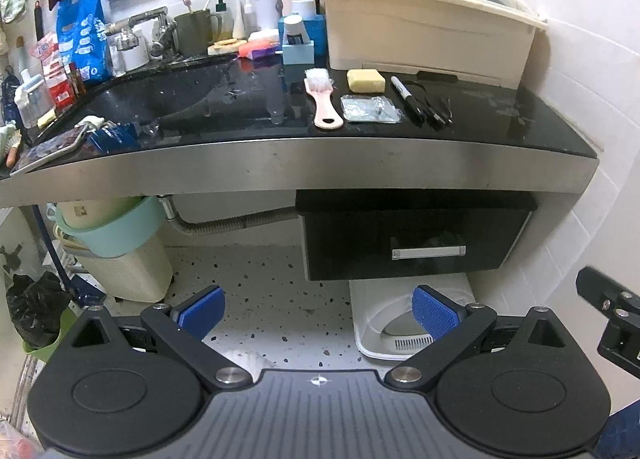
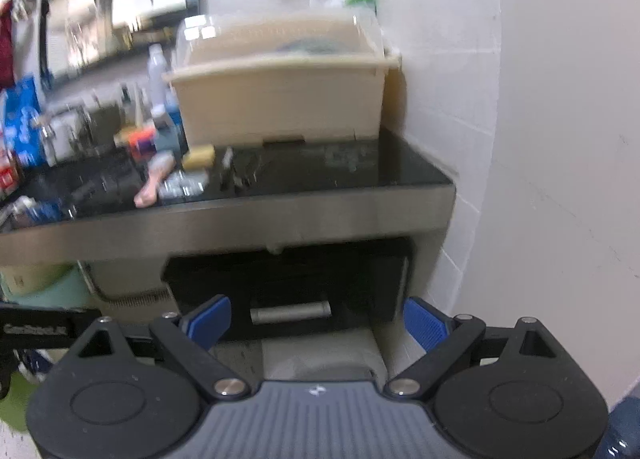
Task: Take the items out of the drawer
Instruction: 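Move both tools toward the black drawer under the counter, then grasp the drawer's silver handle with the right gripper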
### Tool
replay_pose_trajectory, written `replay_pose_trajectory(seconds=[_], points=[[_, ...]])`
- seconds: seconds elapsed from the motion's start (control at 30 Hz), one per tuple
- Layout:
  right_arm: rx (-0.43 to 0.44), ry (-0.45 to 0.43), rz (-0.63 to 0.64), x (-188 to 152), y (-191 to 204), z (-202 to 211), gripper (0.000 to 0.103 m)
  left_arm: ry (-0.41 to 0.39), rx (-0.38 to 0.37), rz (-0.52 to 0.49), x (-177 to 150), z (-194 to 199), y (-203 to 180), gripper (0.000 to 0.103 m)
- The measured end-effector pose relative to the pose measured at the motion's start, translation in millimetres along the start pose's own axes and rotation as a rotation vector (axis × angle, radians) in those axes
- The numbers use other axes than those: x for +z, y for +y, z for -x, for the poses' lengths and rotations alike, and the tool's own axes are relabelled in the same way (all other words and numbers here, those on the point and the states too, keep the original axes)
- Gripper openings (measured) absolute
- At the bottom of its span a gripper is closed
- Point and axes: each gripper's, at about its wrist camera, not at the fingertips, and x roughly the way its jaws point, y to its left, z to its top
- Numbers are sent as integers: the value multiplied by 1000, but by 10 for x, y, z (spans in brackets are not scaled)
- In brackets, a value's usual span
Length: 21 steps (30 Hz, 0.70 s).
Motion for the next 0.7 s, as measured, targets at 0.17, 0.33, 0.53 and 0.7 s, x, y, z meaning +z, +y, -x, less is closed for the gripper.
replay_pose_trajectory(seconds=[0.17,0.33,0.53,0.7], points=[[45,-39,-12,-42,-70,-109,102,10,-12,-6,54,-102,-48,101],[56,-19,45,-75,-77,-356,102,14,-22,-18,144,-247,-131,101],[106,20,100,-87,-87,-691,102,-27,-7,-16,244,-411,-221,102],[147,52,146,-96,-95,-971,102,-29,-13,-26,341,-573,-317,102]])
